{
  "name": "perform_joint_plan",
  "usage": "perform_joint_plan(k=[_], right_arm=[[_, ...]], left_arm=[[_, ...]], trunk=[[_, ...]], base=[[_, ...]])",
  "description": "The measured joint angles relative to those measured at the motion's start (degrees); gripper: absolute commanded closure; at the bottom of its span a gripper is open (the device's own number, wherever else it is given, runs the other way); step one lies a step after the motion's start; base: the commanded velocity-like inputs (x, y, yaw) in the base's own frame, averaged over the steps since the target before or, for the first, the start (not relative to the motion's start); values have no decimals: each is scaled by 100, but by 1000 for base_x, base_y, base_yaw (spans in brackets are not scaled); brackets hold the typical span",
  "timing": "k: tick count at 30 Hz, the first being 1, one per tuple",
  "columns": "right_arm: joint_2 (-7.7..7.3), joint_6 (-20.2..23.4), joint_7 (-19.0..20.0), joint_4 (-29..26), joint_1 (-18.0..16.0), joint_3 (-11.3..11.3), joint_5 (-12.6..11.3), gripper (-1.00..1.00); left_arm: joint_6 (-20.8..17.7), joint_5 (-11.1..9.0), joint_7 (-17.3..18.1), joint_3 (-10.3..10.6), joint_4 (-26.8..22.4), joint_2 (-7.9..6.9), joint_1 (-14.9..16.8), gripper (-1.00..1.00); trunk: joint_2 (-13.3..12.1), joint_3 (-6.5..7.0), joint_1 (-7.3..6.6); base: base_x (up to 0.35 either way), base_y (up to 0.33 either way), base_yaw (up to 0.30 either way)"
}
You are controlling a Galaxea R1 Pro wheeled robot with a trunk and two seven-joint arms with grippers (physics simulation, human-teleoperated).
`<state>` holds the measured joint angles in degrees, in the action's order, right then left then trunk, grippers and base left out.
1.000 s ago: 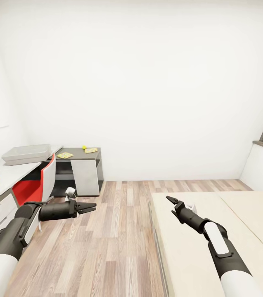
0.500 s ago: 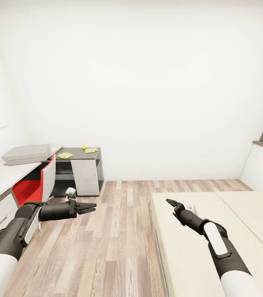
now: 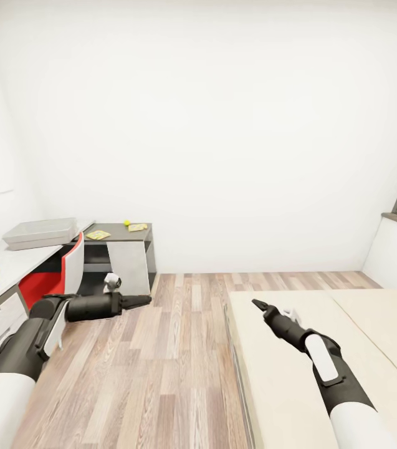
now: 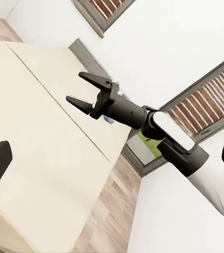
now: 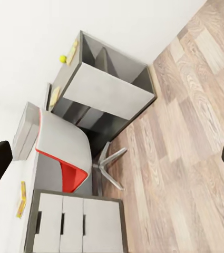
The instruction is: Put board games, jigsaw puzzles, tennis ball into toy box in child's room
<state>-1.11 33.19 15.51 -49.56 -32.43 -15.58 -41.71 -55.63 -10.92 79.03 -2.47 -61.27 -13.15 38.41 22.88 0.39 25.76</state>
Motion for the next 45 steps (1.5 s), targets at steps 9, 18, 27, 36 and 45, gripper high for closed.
perform_joint_plan(k=[9, 18, 27, 36, 45], right_arm=[[104, -290, 293, 21, 41, 53, 303, -100], [109, -585, 585, 25, 45, 53, 599, -100], [109, -879, 874, 28, 46, 47, 895, -100], [110, -1040, 1162, 31, 45, 50, 1185, -100], [110, -1039, 1442, 34, 45, 45, 1473, -100]], left_arm=[[292, -3, 11, 206, 29, 236, -166, -100], [582, -9, 14, 239, 36, 269, -208, -100], [871, -11, 14, 253, 39, 270, -212, -100], [1160, -18, 13, 239, 41, 267, -212, -100], [1449, -19, 13, 235, 44, 268, -212, -100]], trunk=[[0, 0, 0], [0, 0, 0], [0, 0, 0], [0, 0, 0], [0, 0, 0]], base=[[0, -151, 0], [0, -84, 0], [-2, -30, 0], [-15, -96, 0], [-2, -18, 0]])
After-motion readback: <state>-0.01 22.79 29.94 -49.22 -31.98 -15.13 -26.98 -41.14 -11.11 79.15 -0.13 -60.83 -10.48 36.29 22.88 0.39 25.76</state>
